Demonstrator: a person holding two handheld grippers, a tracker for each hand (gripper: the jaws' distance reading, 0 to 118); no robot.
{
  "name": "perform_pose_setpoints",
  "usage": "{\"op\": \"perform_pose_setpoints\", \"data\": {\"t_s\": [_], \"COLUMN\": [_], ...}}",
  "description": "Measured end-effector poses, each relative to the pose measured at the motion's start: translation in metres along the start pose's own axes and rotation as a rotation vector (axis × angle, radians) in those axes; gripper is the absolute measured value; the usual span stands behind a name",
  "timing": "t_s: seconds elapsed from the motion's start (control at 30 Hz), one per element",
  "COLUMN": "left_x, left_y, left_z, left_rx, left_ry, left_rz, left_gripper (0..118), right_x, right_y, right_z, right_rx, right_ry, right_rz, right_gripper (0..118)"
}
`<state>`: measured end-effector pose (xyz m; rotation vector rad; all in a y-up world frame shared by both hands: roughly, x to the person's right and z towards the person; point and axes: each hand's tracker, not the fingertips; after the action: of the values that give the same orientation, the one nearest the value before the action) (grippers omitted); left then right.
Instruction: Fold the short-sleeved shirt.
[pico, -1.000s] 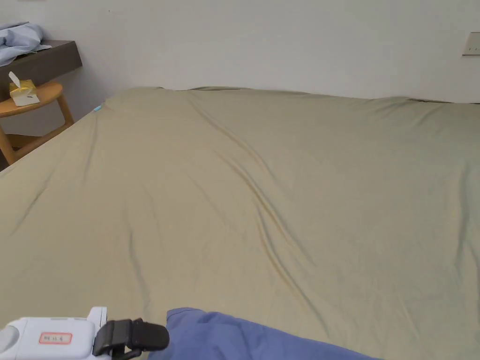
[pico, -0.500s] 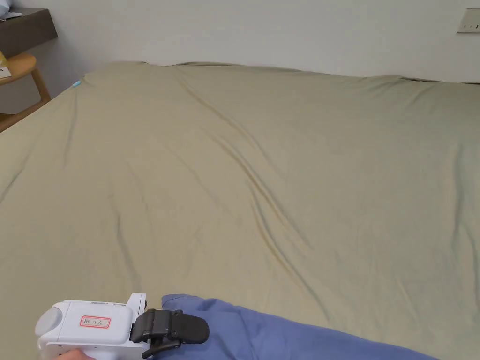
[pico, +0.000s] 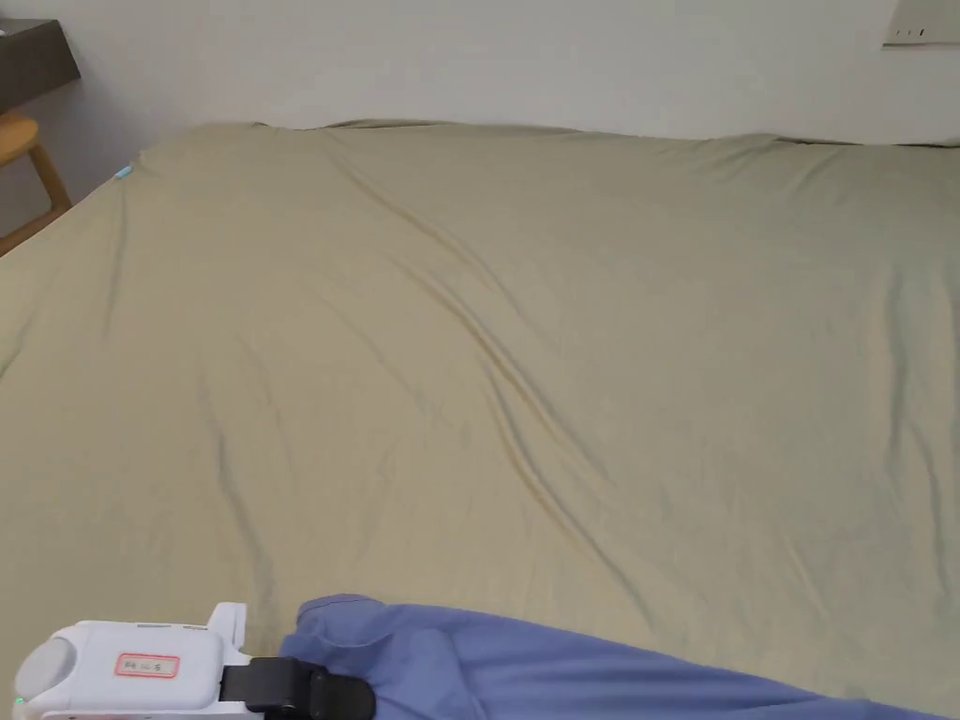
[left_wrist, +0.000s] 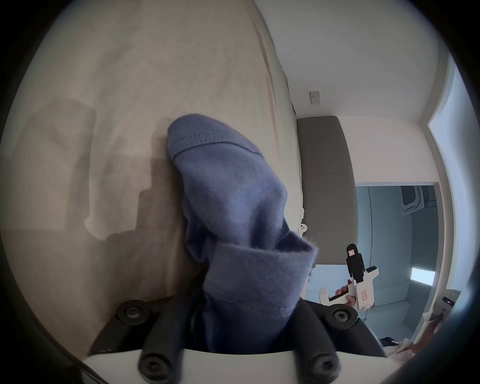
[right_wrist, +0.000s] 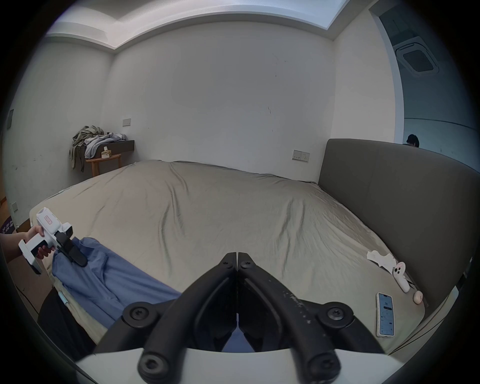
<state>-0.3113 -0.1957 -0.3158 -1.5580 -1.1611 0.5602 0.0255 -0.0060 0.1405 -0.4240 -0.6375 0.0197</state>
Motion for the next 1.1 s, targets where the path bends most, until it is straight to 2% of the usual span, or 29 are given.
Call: {"op": "perform_pose_setpoints", "data": {"t_s": [0.13, 0.33, 0.47, 0.6, 0.8, 0.9, 1.0, 1.1], "left_x": [0.001, -0.013, -0.007, 0.045, 0.163, 0.210, 0.229, 0.230], "left_y": [-0.006, -0.008, -0.014, -0.026, -0.043, -0.048, -0.049, -0.051], "left_z": [0.039, 0.124, 0.145, 0.122, 0.055, -0.004, -0.070, -0.136], "left_rx": [0.033, 0.147, 0.181, 0.194, 0.120, 0.051, -0.039, -0.131], "left_ry": [0.027, 0.231, 0.280, 0.303, 0.386, 0.395, 0.459, 0.478], "left_rz": [-0.003, 0.087, 0.101, -0.015, -0.197, -0.259, -0.346, -0.358], "left_gripper": [7, 7, 7, 7, 7, 7, 7, 7], "right_x": [0.001, 0.000, -0.005, -0.006, 0.004, 0.014, 0.026, 0.041], "right_y": [0.005, 0.007, 0.005, 0.004, 0.003, -0.002, -0.008, -0.016], "right_z": [0.001, 0.002, 0.000, 0.001, 0.012, 0.020, 0.029, 0.036], "right_rx": [0.007, 0.013, 0.014, 0.019, 0.060, 0.078, 0.090, 0.092], "right_ry": [-0.020, -0.025, -0.010, 0.014, 0.030, 0.023, 0.012, -0.008], "right_rz": [0.013, 0.024, 0.014, 0.015, -0.009, -0.038, -0.070, -0.106], "right_gripper": [2, 2, 2, 2, 2, 2, 2, 2]}}
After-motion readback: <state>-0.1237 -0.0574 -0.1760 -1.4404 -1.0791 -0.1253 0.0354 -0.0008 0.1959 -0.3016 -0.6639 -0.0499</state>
